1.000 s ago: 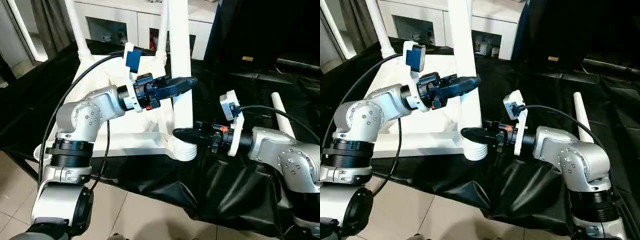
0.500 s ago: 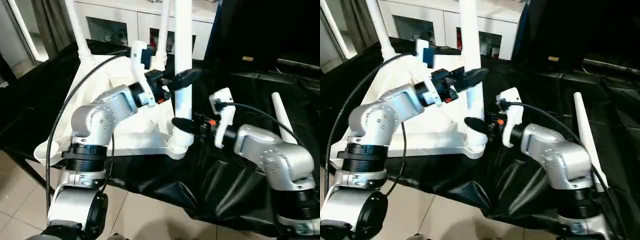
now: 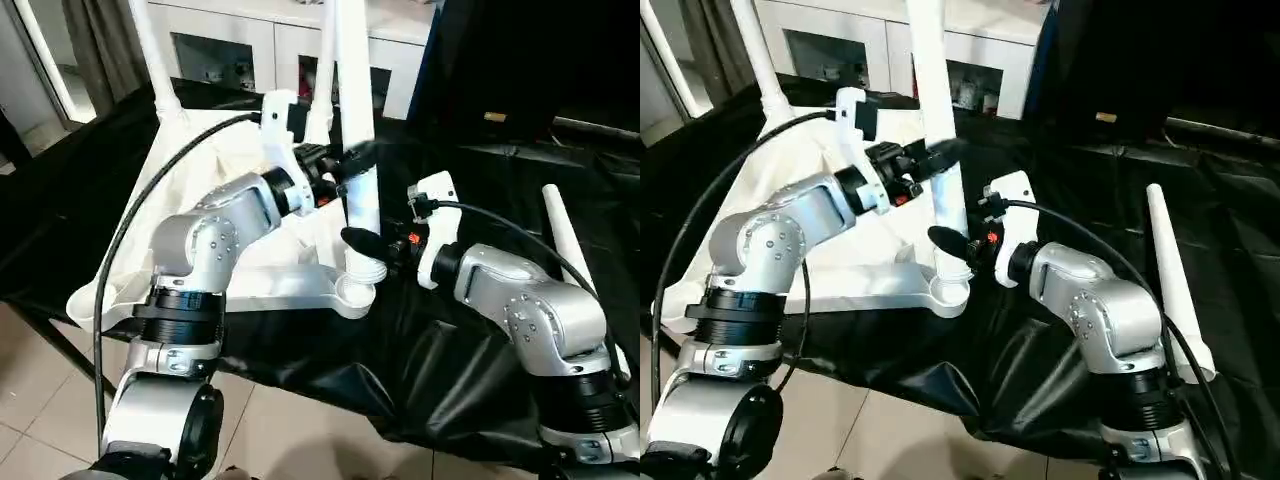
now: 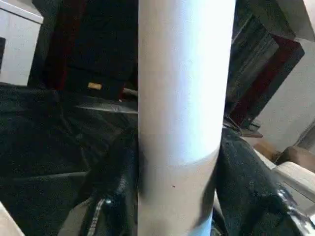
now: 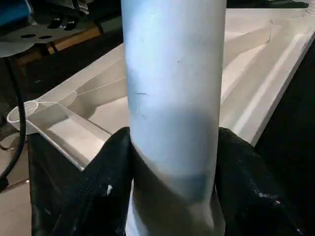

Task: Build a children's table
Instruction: Pick table leg

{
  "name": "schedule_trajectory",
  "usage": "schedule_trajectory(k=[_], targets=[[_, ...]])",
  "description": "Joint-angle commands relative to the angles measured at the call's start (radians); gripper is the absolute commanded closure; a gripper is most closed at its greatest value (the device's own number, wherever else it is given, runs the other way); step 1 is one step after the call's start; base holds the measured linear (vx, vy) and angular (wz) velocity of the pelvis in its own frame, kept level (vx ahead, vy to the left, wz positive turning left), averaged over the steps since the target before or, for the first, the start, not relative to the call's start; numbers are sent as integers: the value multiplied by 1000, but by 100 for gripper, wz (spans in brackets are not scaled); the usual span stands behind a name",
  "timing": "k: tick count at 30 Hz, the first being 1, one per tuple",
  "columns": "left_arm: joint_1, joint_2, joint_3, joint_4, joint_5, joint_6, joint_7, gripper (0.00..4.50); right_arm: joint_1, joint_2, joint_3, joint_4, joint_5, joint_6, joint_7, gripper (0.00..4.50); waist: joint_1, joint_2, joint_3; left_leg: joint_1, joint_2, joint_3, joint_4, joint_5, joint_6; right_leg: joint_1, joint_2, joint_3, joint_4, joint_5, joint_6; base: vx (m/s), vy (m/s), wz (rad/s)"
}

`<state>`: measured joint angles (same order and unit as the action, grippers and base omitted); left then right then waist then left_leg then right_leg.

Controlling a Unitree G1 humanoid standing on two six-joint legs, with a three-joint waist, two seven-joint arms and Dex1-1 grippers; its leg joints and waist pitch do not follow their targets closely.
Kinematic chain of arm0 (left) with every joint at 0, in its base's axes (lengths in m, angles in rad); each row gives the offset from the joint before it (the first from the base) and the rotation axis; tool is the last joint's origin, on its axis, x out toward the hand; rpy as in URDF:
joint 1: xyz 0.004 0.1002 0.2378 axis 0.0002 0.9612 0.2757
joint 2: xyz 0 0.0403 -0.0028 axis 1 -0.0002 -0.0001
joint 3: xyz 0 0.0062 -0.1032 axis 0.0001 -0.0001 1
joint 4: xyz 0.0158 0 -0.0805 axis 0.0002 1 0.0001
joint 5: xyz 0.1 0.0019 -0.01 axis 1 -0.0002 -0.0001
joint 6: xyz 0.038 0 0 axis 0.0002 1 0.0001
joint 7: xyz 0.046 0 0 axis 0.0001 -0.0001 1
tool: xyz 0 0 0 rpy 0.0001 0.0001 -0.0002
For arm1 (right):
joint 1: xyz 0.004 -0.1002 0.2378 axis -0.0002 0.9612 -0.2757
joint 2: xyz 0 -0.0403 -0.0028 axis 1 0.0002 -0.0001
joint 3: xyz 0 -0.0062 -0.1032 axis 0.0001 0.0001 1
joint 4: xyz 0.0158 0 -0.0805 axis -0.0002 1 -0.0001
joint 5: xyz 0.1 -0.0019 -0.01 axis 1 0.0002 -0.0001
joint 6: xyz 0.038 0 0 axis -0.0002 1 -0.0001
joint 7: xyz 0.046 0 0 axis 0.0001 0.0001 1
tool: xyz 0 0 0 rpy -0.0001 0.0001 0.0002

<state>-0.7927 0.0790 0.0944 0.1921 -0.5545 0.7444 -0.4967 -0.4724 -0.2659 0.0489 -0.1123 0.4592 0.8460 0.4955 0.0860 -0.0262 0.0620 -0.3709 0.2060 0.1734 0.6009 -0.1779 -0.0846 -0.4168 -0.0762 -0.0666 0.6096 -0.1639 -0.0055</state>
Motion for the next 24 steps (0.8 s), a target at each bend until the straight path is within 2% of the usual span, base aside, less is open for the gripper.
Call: schedule_trajectory(k=[1,6,7,8,11,12,13,14,16,18,20,24], targets=[[-6,4,6,-3,-3,1,-3,254,-26,-4,-4,1,-10,-20,-8,254,-4,-8,-75,5,8,4,-65,-142,-7,62,-45,40,-76,-263,-116,0,0,0],[-11,9,2,4,-12,-2,-26,264,-34,-9,0,6,-17,-35,8,254,-4,-8,-76,5,7,3,-65,-147,-9,62,-45,39,-77,-272,-114,0,0,0],[-11,11,2,4,-14,-1,-31,264,-34,-8,-1,6,-14,-36,11,219,-4,-8,-76,5,7,4,-65,-146,-8,62,-45,40,-77,-272,-113,0,0,0],[-11,17,0,3,-20,4,-46,265,-34,-2,-15,8,10,-25,22,184,-5,-9,-75,5,7,3,-65,-146,-7,62,-45,40,-76,-271,-114,0,0,0],[-14,40,-9,0,-40,21,-103,265,-37,-13,-46,-8,79,26,70,178,-4,-7,-76,7,7,4,-65,-144,0,62,-45,40,-74,-255,-123,0,0,0],[-16,52,-11,-2,-53,32,-135,265,-38,-27,-54,-17,101,47,91,149,-2,-3,-76,8,8,3,-65,-144,1,62,-45,40,-73,-250,-127,0,0,0],[-17,59,-13,-2,-62,40,-154,265,-39,-36,-59,-22,113,59,104,142,-2,-4,-77,9,8,4,-65,-140,3,63,-44,40,-71,-236,-136,0,0,0],[-22,77,-8,-2,-96,72,-206,265,-38,-65,-79,-32,157,98,148,139,-2,-4,-77,9,8,4,-64,-137,2,64,-43,41,-69,-224,-142,0,0,0],[-23,82,-8,-2,-105,80,-220,265,-38,-73,-85,-33,170,110,161,132,1,-3,-76,10,8,5,-64,-135,6,63,-44,41,-69,-215,-154,0,0,0],[-28,117,-16,-1,-142,116,-312,265,-38,-112,-121,-37,245,176,224,126,2,-4,-77,9,6,5,-63,-139,7,67,-45,40,-70,-232,-155,0,0,0],[-27,131,-13,-7,-174,136,-366,265,-36,-126,-131,-36,272,199,243,126,2,-2,-76,10,7,5,-64,-145,8,65,-46,39,-72,-248,-158,0,0,0],[-16,158,-22,-29,-209,120,-479,265,-21,-153,-108,-43,281,216,270,126,2,-5,-75,9,9,5,-65,-144,0,65,-47,39,-74,-262,-155,0,0,0]])
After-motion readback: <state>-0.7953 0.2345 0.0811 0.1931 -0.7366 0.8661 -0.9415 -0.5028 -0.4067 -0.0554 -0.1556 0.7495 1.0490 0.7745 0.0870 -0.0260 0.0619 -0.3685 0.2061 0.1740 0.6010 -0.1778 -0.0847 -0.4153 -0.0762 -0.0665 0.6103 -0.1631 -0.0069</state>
